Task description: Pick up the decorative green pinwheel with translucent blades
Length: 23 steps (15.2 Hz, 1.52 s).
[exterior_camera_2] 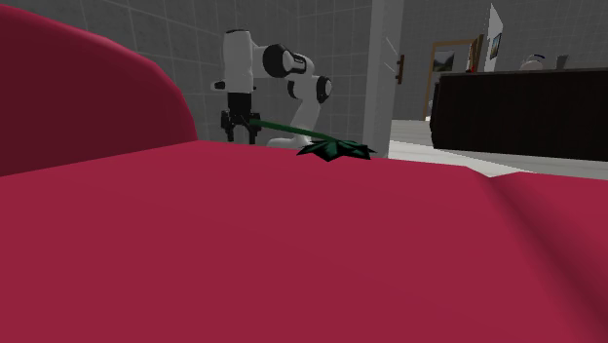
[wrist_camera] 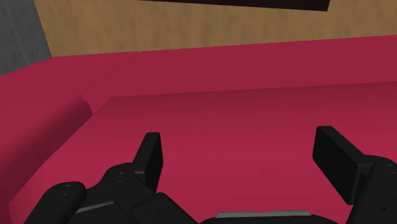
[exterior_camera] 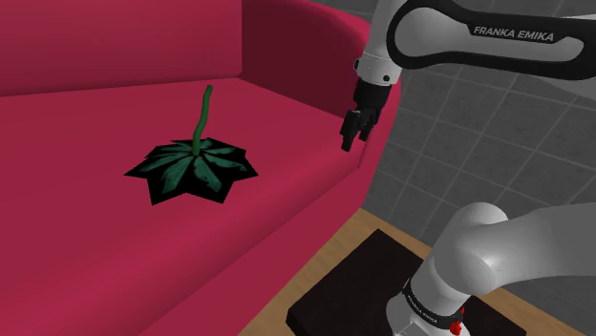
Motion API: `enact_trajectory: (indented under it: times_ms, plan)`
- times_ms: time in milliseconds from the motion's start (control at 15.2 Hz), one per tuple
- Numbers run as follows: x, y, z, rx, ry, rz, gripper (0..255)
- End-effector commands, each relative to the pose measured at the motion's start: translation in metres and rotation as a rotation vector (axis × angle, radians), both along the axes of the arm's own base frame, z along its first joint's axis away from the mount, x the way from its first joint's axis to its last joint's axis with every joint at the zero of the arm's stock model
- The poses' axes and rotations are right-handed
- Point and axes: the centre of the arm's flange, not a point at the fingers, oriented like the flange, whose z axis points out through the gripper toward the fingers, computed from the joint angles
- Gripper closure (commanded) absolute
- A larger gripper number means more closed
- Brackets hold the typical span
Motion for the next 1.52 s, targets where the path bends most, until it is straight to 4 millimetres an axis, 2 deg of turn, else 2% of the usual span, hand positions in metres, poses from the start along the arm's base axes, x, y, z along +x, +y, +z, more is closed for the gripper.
enact_trajectory:
  times_ms: [0,396,726,1056,1452]
  plan:
    - [0.000,0.000,0.000,0.000,0.000,0.000,0]
    - [-0.004,0.078,0.020,-0.002,-0.047,-0.151,0]
    - [0.001,0.143,0.036,-0.003,-0.087,-0.276,0]
    - [0.013,0.207,0.053,-0.005,-0.127,-0.402,0]
    - [0.037,0.281,0.074,-0.006,-0.174,-0.553,0]
